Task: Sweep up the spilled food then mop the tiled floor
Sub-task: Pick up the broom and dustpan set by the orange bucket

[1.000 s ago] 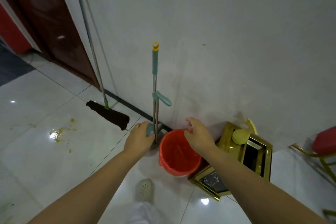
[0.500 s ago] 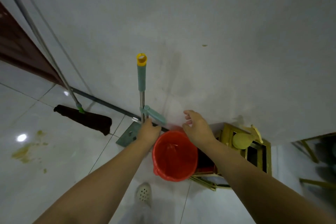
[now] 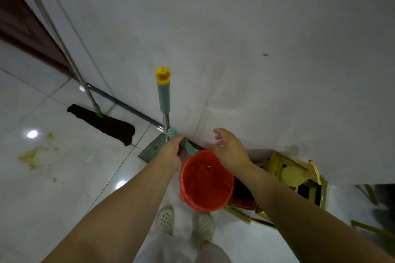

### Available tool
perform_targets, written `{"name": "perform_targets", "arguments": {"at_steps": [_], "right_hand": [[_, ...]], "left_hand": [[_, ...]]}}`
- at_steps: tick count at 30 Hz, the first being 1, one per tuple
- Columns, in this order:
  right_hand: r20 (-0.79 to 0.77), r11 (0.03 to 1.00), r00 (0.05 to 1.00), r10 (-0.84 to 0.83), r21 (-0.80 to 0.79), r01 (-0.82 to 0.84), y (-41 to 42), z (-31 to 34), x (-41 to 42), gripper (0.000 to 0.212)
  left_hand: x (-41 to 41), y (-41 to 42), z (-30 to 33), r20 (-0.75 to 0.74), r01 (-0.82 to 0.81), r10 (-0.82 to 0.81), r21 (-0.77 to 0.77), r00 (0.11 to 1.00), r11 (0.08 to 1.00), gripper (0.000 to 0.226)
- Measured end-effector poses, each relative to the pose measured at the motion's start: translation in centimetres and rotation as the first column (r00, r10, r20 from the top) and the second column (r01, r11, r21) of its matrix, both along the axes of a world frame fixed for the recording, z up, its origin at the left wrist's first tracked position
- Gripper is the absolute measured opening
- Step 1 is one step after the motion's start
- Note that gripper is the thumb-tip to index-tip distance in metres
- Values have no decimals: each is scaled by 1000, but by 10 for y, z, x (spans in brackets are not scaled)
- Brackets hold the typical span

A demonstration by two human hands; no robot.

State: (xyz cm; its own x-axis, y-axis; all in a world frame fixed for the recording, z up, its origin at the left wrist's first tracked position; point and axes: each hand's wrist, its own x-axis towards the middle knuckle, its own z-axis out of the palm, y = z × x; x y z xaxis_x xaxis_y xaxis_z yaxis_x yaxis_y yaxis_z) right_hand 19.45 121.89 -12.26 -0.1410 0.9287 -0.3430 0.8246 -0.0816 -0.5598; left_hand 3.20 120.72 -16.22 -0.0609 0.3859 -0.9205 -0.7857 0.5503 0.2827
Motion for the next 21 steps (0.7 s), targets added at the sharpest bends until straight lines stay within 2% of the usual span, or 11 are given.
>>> {"name": "perform_targets", "arguments": {"at_steps": [5, 9, 13, 21], "right_hand": [[-55, 990, 988, 141, -11, -142, 8, 2, -10, 47], [-123, 963, 956, 266, -10, -269, 11, 5, -17, 45], [-164, 913, 900, 405, 25, -406, 10, 10, -21, 43], [-194, 761, 752, 630, -35, -647, -32, 26, -61, 37]], "left_hand": [[-14, -19, -8, -84, -80, 78, -15, 993, 997, 32], [-23, -41, -6, -313, -20, 12, -21, 950, 1000, 50], [-15, -72, 1, -320, -117, 127, 52, 939, 992, 52], [12, -165, 24, -419, -311, 313, 75, 852, 947, 54]]}}
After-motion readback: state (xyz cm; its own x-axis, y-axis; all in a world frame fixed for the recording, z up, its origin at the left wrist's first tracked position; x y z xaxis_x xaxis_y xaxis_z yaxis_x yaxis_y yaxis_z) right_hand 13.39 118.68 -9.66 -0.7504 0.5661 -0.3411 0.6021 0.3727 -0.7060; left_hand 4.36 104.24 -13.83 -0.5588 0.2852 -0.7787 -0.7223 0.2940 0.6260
